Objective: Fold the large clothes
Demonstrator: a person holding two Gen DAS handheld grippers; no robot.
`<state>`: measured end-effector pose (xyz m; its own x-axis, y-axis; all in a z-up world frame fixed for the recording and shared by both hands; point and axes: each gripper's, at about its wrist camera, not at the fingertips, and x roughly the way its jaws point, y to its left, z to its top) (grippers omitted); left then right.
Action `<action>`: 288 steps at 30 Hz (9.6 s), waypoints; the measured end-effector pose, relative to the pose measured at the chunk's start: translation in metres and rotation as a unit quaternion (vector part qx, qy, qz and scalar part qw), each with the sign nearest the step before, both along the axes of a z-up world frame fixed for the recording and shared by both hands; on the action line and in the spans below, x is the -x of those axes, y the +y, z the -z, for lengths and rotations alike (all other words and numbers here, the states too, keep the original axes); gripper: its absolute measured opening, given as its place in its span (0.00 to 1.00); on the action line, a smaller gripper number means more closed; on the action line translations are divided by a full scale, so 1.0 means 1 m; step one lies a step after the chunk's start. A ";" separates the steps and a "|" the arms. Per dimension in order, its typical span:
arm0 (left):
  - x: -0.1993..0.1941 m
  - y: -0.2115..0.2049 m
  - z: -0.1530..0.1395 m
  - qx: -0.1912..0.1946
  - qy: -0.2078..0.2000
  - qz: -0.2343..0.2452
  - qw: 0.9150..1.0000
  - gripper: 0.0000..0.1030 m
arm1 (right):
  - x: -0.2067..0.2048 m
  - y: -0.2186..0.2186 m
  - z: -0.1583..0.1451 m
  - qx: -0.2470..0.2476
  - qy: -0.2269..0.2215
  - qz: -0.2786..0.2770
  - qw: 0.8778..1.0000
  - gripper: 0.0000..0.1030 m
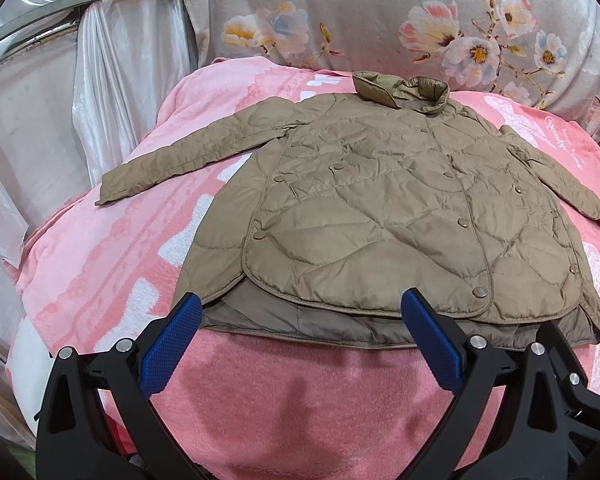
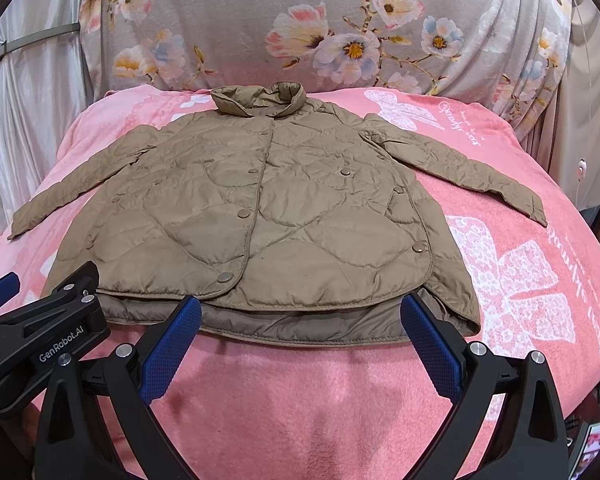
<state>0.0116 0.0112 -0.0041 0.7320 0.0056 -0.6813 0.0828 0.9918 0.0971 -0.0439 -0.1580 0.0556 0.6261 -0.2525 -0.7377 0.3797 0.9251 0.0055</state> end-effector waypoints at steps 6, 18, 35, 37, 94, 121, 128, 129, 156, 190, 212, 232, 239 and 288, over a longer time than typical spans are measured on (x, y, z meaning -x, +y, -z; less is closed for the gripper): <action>0.000 -0.001 0.002 0.000 0.001 0.001 1.000 0.95 | 0.001 0.001 0.001 0.001 0.002 0.000 1.000 0.95; 0.003 -0.003 0.006 0.000 0.003 0.001 1.000 0.95 | 0.003 0.001 0.002 0.002 0.005 -0.002 1.000 0.95; 0.003 -0.002 0.006 0.001 0.003 0.002 1.000 0.95 | 0.005 -0.001 0.003 0.001 0.007 -0.001 1.000 0.95; 0.002 -0.001 0.005 0.001 0.004 0.002 1.000 0.95 | 0.005 -0.001 0.003 0.000 0.007 -0.001 1.000 0.95; -0.197 0.030 0.033 -0.014 0.024 -0.109 0.994 0.95 | -0.168 -0.355 -0.014 -0.147 -0.138 0.191 0.961 0.05; -0.203 0.079 0.052 0.099 0.078 -0.092 0.988 0.95 | -0.303 0.011 0.046 -0.093 0.025 -0.272 0.958 0.58; -0.229 0.065 0.014 0.217 0.082 -0.020 0.973 0.95 | -0.245 -0.022 0.021 -0.103 -0.033 -0.255 0.961 0.64; -0.236 0.059 0.013 0.230 0.091 -0.006 0.969 0.95 | -0.240 -0.041 0.022 -0.113 -0.031 -0.232 0.966 0.64; -0.343 -0.049 0.056 0.068 0.085 0.012 0.994 0.05 | -0.280 -0.262 0.092 -0.216 -0.020 0.050 0.975 0.04; -0.328 -0.137 0.058 0.023 0.036 0.048 0.998 0.49 | -0.306 -0.122 0.088 -0.086 0.037 -0.074 0.993 0.17; -0.321 -0.144 0.069 -0.010 0.013 0.042 0.999 0.50 | -0.306 -0.114 0.095 -0.039 0.035 -0.070 0.996 0.17; -0.258 0.278 0.035 0.173 0.042 -0.298 0.938 0.78 | -0.273 -0.052 0.037 -0.020 0.017 -0.095 0.995 0.27; -0.254 0.356 0.064 0.210 0.055 -0.364 0.906 0.78 | -0.309 -0.041 0.072 -0.032 0.057 -0.083 0.994 0.26; -0.280 -0.181 -0.013 0.155 0.056 0.155 0.974 0.63 | -0.150 -0.147 0.050 -0.054 0.038 0.024 0.998 0.30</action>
